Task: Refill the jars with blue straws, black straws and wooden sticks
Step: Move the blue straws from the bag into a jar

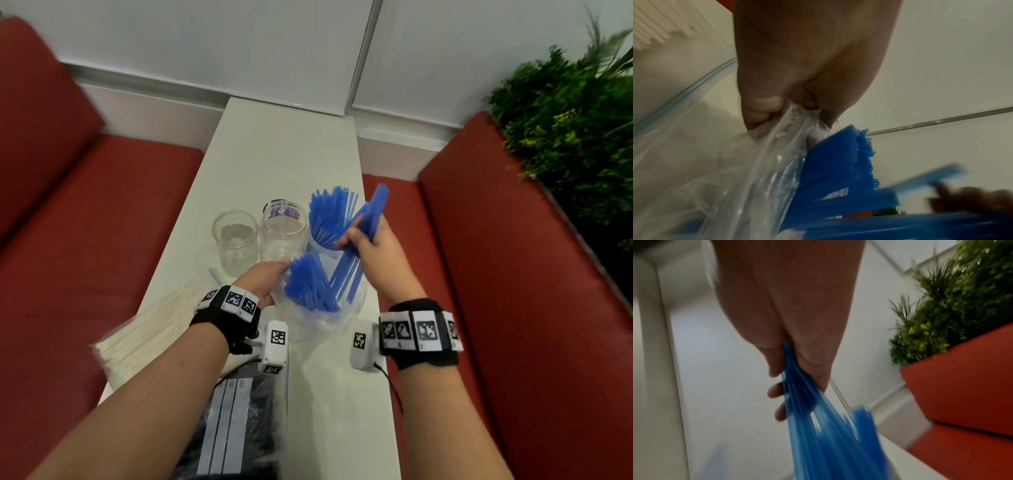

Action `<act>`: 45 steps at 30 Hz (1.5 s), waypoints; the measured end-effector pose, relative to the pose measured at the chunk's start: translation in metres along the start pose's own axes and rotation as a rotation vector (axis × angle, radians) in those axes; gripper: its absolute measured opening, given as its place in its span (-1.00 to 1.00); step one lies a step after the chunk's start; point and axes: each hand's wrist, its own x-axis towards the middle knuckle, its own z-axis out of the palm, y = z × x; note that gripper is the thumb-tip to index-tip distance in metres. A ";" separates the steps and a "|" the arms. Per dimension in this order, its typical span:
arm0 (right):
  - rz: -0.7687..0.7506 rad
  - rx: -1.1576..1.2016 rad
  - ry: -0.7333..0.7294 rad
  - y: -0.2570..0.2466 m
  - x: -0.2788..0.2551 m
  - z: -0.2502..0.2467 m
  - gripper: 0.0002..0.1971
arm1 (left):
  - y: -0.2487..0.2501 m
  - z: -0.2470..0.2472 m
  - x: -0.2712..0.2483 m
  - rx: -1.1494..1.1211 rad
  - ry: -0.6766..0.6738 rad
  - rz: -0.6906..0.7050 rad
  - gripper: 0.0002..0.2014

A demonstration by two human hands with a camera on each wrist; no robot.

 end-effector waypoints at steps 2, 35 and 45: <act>-0.137 0.061 0.022 -0.046 0.018 -0.020 -0.84 | 0.001 0.001 0.000 0.006 0.001 0.007 -0.61; -0.177 -0.644 0.055 0.034 0.128 0.009 -0.60 | 0.003 0.002 0.023 0.011 0.109 0.024 -0.61; -0.126 -0.961 0.036 0.039 0.134 0.010 -0.18 | -0.001 -0.006 0.021 0.057 0.065 0.032 -0.58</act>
